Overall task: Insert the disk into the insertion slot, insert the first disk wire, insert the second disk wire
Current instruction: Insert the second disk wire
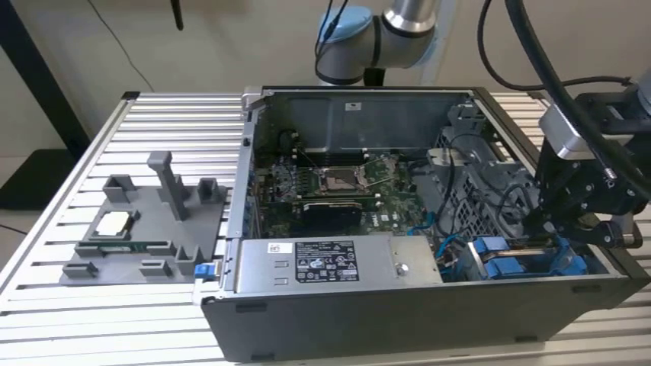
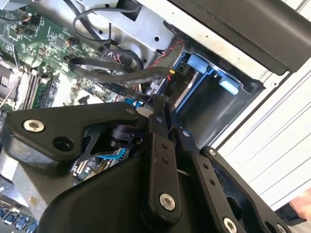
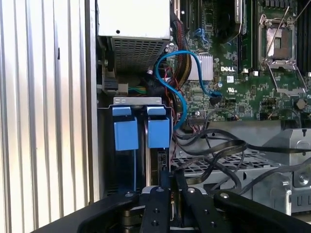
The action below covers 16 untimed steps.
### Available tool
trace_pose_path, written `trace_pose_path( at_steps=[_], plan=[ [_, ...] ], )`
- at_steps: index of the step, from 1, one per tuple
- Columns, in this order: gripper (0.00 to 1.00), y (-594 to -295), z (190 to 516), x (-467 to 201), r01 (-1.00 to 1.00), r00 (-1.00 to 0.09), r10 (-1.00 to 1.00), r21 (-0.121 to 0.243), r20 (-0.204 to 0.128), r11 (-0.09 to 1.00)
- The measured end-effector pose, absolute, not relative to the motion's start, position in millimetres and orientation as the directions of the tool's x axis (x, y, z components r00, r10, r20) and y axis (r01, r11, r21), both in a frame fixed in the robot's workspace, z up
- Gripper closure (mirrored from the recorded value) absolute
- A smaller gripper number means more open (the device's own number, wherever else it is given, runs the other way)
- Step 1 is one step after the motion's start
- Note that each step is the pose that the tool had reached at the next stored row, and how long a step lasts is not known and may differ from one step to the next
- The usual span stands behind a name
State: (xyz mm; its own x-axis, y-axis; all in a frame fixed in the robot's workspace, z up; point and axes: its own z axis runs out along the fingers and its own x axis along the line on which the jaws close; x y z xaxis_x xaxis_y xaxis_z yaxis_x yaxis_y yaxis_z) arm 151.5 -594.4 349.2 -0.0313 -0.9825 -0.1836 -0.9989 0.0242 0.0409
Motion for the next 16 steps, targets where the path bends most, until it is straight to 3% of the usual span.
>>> trace_pose_path(
  at_steps=[16],
  plan=[
    [0.84, -594.4, 333.6, 153.3, -0.998, -0.033, -0.983, 0.051, -0.182, 0.024]
  ],
)
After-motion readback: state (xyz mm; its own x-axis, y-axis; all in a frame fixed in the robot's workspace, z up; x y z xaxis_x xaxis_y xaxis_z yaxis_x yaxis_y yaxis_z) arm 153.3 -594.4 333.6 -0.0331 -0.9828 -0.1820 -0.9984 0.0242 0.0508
